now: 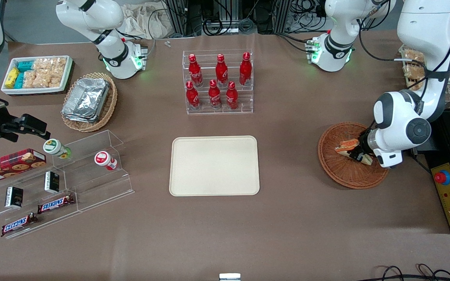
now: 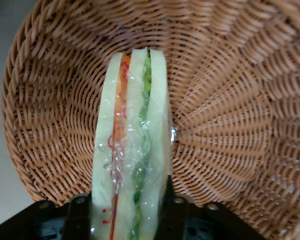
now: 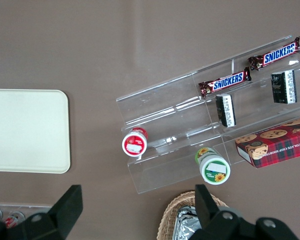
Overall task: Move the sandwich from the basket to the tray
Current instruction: 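Lift the sandwich out of the basket with the left gripper, then carry the sandwich over the cream tray and lower it, then open the left gripper to release the sandwich and raise away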
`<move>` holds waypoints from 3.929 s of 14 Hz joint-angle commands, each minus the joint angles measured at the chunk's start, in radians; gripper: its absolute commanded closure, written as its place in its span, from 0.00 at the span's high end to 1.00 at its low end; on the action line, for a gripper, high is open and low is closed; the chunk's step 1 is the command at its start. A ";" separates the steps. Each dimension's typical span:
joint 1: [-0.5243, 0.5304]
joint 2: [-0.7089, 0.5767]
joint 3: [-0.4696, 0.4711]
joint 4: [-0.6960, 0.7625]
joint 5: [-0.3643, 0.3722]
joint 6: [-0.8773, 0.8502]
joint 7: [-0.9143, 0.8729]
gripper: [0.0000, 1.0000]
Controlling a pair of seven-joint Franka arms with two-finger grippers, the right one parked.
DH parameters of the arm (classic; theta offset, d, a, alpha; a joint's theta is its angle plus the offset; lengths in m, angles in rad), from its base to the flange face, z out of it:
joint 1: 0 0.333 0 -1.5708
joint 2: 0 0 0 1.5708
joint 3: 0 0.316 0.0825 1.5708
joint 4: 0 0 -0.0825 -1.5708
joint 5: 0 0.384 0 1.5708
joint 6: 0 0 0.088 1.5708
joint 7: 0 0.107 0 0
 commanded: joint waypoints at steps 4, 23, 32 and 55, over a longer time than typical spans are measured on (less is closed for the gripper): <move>-0.014 -0.190 -0.011 0.220 0.014 -0.449 0.202 0.00; -0.291 0.356 -0.467 0.728 0.142 -0.353 0.359 0.00; -0.330 0.517 -0.459 0.717 0.279 -0.194 0.250 0.55; 0.103 -0.191 -0.256 0.688 0.023 -0.893 0.789 1.00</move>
